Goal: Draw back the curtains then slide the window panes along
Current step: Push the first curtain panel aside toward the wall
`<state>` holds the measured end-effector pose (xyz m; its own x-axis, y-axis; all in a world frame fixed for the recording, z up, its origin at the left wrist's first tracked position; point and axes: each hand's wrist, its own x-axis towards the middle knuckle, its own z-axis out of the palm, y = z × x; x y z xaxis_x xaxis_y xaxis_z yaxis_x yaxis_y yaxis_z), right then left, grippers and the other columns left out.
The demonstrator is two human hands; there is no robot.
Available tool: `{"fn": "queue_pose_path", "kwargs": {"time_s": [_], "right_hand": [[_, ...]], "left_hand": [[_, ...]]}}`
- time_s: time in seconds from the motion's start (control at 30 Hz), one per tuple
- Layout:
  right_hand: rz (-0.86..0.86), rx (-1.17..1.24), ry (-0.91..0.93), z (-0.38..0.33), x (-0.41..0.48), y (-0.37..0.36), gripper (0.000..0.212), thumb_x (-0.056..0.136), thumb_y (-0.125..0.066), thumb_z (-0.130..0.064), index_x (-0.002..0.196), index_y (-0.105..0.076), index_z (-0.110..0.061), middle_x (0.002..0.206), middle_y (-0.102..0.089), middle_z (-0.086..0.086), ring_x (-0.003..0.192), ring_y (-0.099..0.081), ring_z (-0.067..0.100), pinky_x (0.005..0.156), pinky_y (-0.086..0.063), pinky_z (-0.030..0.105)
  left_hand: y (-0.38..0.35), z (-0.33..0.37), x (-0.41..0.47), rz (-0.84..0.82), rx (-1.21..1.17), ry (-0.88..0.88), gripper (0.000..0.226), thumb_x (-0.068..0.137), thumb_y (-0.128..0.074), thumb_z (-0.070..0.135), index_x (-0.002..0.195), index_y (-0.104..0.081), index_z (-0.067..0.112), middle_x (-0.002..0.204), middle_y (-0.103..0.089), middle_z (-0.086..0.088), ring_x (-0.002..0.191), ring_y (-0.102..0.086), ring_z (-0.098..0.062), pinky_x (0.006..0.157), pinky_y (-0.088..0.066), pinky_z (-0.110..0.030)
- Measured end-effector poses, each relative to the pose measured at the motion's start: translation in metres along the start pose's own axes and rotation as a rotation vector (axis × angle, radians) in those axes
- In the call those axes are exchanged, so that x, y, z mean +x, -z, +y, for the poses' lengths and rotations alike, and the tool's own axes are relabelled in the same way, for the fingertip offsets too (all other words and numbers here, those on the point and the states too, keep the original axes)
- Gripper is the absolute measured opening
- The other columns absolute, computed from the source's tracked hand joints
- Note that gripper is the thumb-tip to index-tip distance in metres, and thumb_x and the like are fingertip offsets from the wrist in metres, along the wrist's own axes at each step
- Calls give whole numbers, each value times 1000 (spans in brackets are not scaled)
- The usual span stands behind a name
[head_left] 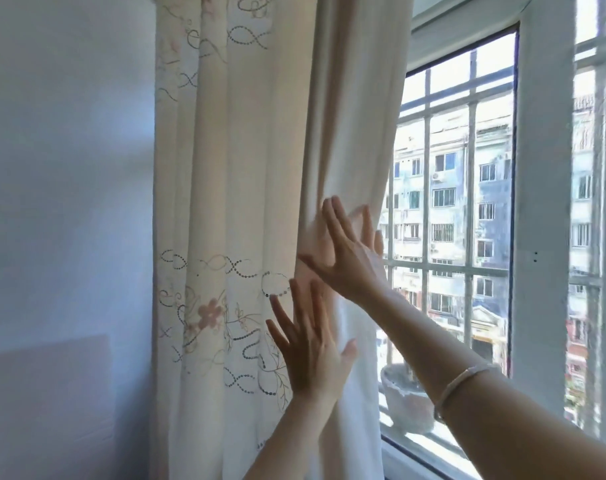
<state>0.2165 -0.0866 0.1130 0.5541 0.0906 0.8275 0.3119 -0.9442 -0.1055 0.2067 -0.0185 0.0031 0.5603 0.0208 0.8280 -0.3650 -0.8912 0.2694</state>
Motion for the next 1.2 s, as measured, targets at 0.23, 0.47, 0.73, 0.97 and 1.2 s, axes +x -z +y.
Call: {"fn": "queue_pose_path", "kwargs": {"time_s": [0.23,0.47,0.73,0.97,1.2], "right_hand": [[44,53,26,5,54,-40,96,74,-54,-64,137,16,-42,138,39,-9,133,28,41,107,-6,64],[170,164,51,-2,115,-70,107,71,-59,-63,137,20,-32,151,24,9,137,15,45,108,-10,61],[184,317,86,-18,172,-133,106,69,-59,-64,140,14,-36,154,18,3,137,6,48,106,-18,61],[134,448,188,-40,216,-200,108,71,-59,-62,141,16,-29,153,19,8,139,10,41,111,-7,55],[156,497,216,-67,250,-251,109,71,-60,-60,142,16,-26,153,17,9,140,9,38,110,-11,54]], "left_hand": [[-29,-48,38,0,123,32,113,35,-81,62,129,-46,9,133,-49,-23,117,-45,-52,80,-43,-67],[-62,-83,68,41,144,62,114,31,-85,56,127,-48,6,130,-51,-26,114,-48,-53,77,-48,-66],[-104,-134,96,100,184,147,117,34,-79,63,130,-45,5,136,-44,-26,120,-41,-54,85,-41,-67],[-134,-195,127,108,273,233,117,39,-76,65,133,-39,8,139,-41,-26,121,-39,-54,84,-42,-69],[-151,-251,158,151,339,221,113,41,-77,64,131,-43,5,137,-43,-27,120,-40,-55,85,-42,-68]]}}
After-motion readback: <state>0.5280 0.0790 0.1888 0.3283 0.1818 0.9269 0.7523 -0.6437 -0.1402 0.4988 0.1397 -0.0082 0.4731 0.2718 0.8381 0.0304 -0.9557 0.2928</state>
